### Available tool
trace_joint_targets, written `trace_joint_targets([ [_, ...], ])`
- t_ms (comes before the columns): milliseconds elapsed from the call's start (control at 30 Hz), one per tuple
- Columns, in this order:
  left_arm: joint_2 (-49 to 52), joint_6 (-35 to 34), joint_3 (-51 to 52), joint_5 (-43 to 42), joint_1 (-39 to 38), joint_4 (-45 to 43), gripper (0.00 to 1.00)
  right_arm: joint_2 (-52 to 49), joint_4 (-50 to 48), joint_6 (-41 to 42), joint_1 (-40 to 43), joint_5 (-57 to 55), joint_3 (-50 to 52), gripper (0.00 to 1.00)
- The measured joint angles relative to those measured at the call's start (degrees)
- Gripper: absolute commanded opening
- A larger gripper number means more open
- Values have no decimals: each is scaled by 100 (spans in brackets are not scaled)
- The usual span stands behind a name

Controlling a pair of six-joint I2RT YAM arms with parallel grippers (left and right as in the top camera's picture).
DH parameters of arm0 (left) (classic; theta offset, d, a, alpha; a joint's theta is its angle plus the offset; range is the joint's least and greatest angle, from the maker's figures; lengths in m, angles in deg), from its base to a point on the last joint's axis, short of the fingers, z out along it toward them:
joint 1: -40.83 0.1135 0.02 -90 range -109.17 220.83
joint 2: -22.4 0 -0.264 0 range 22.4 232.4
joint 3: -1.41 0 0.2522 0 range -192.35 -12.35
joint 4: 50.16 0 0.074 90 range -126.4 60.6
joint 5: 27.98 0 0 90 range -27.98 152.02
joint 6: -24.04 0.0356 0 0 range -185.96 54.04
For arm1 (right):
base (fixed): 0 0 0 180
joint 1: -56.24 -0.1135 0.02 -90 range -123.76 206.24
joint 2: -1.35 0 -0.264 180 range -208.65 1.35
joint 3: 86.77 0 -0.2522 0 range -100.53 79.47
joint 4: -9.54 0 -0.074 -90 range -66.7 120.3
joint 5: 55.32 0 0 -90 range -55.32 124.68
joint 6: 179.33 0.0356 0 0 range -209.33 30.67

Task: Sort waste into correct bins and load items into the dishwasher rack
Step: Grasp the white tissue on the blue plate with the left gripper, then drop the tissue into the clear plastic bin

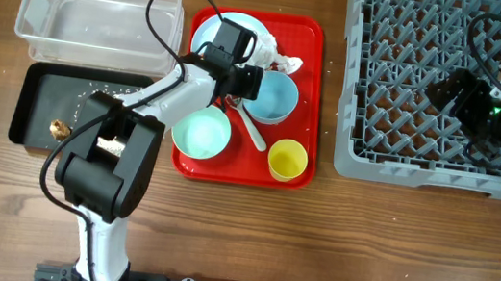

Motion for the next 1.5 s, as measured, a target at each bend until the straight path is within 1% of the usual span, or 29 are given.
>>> trace_joint_targets([
  [33, 0, 0, 0, -37, 0, 0, 57, 0, 0, 0, 0, 0, 0, 100],
  [67, 0, 0, 0, -63, 0, 0, 37, 0, 0, 0, 0, 0, 0, 100],
  [100, 0, 26, 0, -133, 0, 2, 29, 0, 0, 0, 0, 0, 0, 100],
  [133, 0, 7, 0, -205, 0, 7, 25, 0, 0, 0, 0, 0, 0, 100],
  [300, -37, 37, 0, -483, -9, 109, 25, 0, 0, 0, 0, 0, 0, 100],
  [500, -616, 35, 0, -599, -11, 317, 27, 0, -2, 0, 0, 0, 0, 100],
  [600, -955, 22, -4, -632, -24, 356, 12, 0, 0, 0, 0, 0, 0, 100],
  [633, -1021, 24, -7, -634, -33, 374, 5, 0, 0, 0, 0, 0, 0, 100],
  [933, -1139, -72, -13, -647, -24, 745, 4, 0, 9, -4, 0, 0, 0, 100],
  [1067, -1884, -162, -13, -490, 564, 737, 4, 0, 4, -39, 0, -2, 0, 100],
  [1167, -2509, -201, -68, -31, 1432, 317, 5, 0, 4, -44, 0, 0, 0, 100],
  [1267, -2326, -203, -101, 199, 2037, -146, 9, 0, 4, -44, 0, -2, 0, 100],
  [1300, -2107, -210, -101, 236, 2199, -348, 22, 0, 4, -44, 0, 0, 0, 100],
  [1333, -1895, -221, -101, 278, 2295, -452, 42, 0, 4, -44, 0, 0, 0, 100],
  [1367, -1637, -208, -101, 299, 2387, -509, 80, 0, 7, -44, 0, 0, 0, 100],
  [1400, -1349, -219, -101, 304, 2468, -560, 100, 0, 11, -44, 0, 0, 0, 100],
  [1500, -857, -243, -94, 306, 2594, -553, 100, 0, 22, -44, 0, 0, 0, 100],
])
